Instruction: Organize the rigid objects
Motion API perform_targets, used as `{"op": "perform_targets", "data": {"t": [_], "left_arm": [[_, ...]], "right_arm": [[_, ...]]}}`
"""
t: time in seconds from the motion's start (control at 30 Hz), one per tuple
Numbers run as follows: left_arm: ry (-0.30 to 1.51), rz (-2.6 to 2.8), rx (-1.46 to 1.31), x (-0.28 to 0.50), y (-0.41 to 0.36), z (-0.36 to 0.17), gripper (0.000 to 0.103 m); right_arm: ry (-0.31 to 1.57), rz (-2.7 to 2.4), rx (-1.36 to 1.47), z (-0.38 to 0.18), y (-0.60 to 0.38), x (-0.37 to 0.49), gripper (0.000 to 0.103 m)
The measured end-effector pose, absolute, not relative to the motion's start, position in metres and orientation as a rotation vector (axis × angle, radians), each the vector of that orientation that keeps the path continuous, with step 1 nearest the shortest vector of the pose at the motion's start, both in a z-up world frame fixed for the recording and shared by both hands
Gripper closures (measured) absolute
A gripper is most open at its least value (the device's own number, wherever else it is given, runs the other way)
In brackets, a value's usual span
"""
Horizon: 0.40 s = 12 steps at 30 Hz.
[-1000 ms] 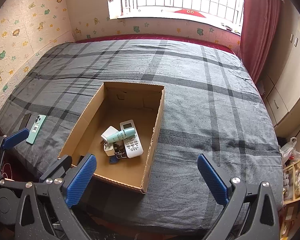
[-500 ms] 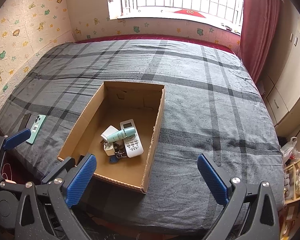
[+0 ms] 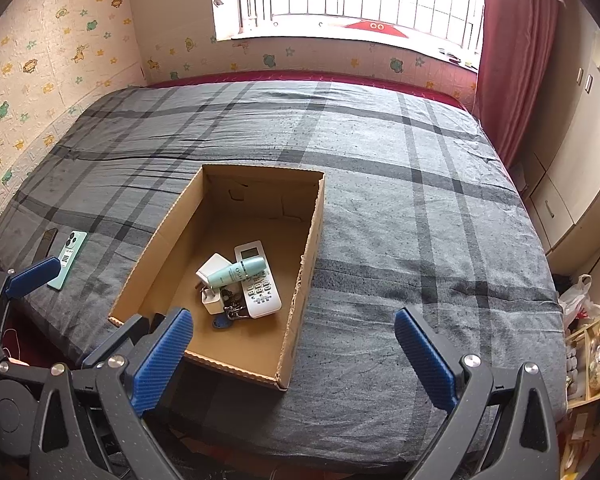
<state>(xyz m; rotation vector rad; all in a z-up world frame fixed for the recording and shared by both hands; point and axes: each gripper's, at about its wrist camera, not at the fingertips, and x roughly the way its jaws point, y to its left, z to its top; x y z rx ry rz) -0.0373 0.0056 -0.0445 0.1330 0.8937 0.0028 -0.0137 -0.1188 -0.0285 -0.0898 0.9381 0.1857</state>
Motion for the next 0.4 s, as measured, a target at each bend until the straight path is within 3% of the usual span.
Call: {"op": "perform_targets", "data": {"t": [0.4], "left_arm": [[0.899, -0.017, 0.147, -0.025, 0.000, -0.050, 0.000]], "right_arm": [[0.939, 0.176, -0.084, -0.037, -0.122, -0.004, 0.000]]}}
